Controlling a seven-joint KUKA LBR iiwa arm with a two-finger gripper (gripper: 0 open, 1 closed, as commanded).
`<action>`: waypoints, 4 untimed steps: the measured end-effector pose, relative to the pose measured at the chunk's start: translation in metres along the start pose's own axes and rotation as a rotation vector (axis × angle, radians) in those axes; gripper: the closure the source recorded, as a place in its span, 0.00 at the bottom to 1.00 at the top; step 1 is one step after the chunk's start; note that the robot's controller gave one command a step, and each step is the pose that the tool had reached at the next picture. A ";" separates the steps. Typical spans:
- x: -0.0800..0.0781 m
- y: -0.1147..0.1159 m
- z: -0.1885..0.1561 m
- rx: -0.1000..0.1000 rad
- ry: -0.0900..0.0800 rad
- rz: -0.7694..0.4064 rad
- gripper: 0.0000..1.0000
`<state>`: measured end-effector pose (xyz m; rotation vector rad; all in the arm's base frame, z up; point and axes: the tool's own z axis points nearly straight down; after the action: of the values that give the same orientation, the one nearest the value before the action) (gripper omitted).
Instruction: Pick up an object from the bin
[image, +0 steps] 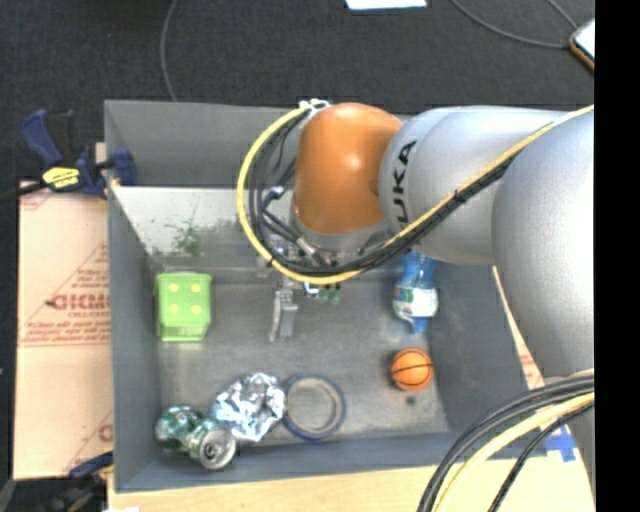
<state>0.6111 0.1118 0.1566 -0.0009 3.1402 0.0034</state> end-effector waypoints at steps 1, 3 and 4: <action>0.056 0.036 0.086 -0.001 0.001 -0.159 0.00; 0.108 -0.019 0.056 0.001 0.006 -0.197 0.00; 0.113 -0.058 0.086 -0.003 -0.020 -0.322 0.00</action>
Offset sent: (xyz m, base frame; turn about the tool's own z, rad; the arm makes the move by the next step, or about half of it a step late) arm -0.0514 0.0278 -0.0214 -0.2378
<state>0.4986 0.0541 0.0708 -0.5011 3.0798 0.0080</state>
